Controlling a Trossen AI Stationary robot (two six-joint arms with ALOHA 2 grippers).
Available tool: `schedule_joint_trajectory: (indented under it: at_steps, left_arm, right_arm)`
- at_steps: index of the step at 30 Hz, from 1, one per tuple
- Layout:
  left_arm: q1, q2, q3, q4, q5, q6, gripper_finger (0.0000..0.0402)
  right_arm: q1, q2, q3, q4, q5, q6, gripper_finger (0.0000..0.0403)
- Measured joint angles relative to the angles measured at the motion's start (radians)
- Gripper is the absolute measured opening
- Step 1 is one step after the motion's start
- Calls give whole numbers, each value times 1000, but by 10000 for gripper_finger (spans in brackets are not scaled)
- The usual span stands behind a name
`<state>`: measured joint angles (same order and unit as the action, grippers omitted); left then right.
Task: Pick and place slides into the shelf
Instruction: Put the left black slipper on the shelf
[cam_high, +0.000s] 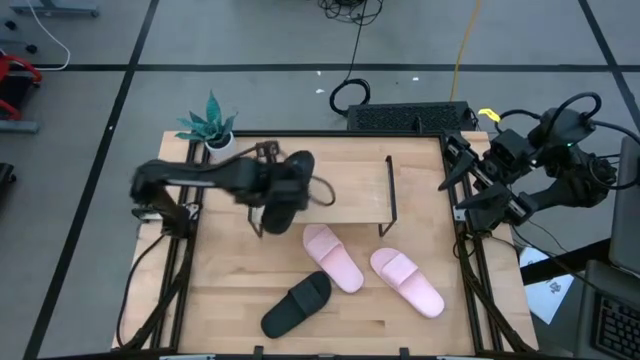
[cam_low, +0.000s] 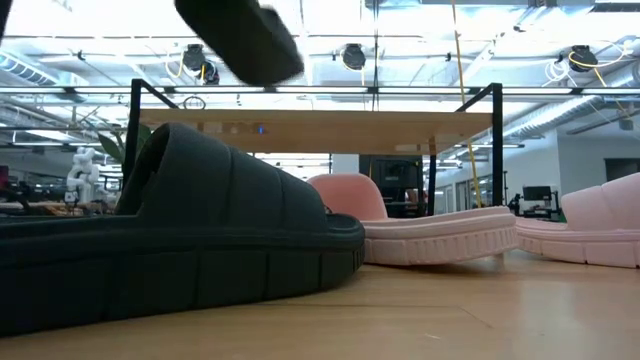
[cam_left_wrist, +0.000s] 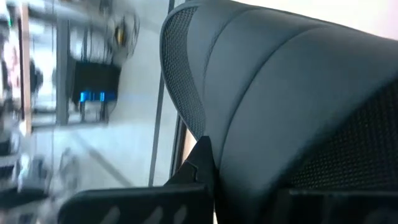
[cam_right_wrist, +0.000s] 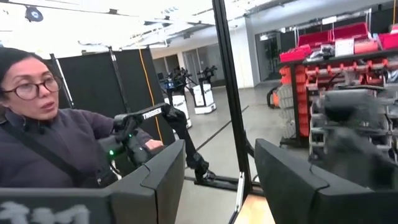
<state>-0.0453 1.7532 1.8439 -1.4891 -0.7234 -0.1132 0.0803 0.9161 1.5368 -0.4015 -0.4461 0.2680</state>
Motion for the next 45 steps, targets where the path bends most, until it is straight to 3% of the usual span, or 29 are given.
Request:
schedule_joint_trajectory:
  at_steps: [8, 14, 32, 39, 45]
  left_arm:
    - [114, 119, 0, -84, 9, -127, 0]
    - [93, 115, 0, -84, -47, -124, 0]
    - [66, 109, -1, -81, -54, -110, 0]
    - [76, 109, -1, -82, -40, -78, 0]
    - [72, 102, -2, -83, 62, -99, 0]
  right_arm:
    - [0, 0, 0, -33, 2, -1, 183]
    - [0, 1, 0, -38, 2, -23, 183]
    - [0, 0, 0, -52, 1, -19, 183]
    - [0, 0, 0, -57, 0, -19, 183]
    - [0, 0, 0, -63, 0, -19, 183]
